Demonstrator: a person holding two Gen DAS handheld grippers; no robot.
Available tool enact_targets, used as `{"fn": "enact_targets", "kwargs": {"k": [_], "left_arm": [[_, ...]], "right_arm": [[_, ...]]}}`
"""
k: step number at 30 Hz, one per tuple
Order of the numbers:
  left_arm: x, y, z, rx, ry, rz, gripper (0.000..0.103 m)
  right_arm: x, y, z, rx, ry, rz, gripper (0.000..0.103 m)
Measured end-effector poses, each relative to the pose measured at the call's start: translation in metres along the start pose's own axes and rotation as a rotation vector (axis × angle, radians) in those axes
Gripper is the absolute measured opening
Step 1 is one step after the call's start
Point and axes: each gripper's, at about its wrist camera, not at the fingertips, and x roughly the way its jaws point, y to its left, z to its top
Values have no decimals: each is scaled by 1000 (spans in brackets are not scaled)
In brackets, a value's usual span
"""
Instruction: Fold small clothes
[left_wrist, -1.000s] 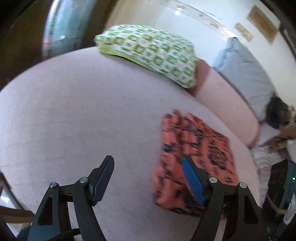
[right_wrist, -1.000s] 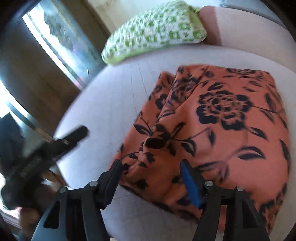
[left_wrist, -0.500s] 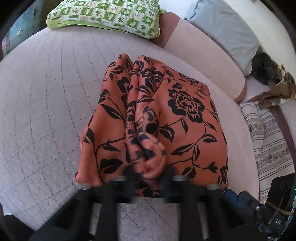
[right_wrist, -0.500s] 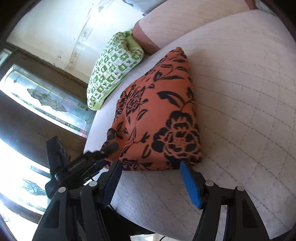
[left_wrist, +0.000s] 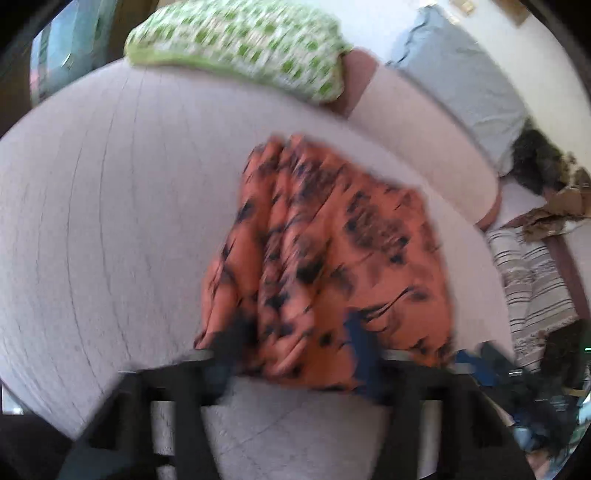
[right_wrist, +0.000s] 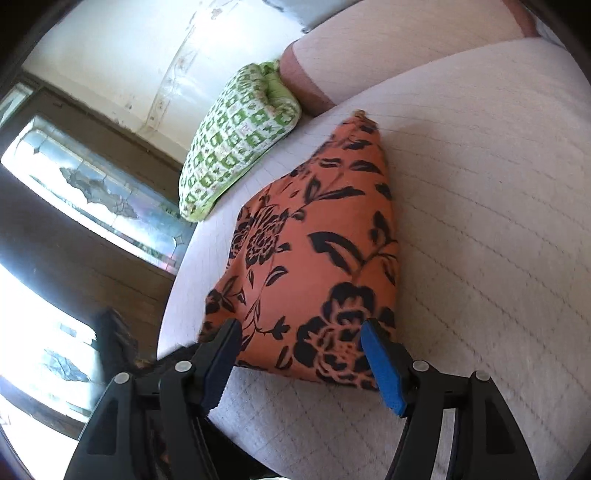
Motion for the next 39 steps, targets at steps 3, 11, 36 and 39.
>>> {"fn": "enact_targets", "kwargs": {"k": [3,11,36,39], "left_arm": [[-13,-3,34,35,-83,-9,81],[93,9,114,-33,203,-111,59],[57,-9,122,196,134,8,11],[95,27,119,112,236,28,12]], "right_arm": [[-2,-4,5,17,-18,11,70],[0,-9,11,20,-28,35,70],[-3,-10,25,4,-39,17,70],[3,-10,24,1,-10,16,70]]}}
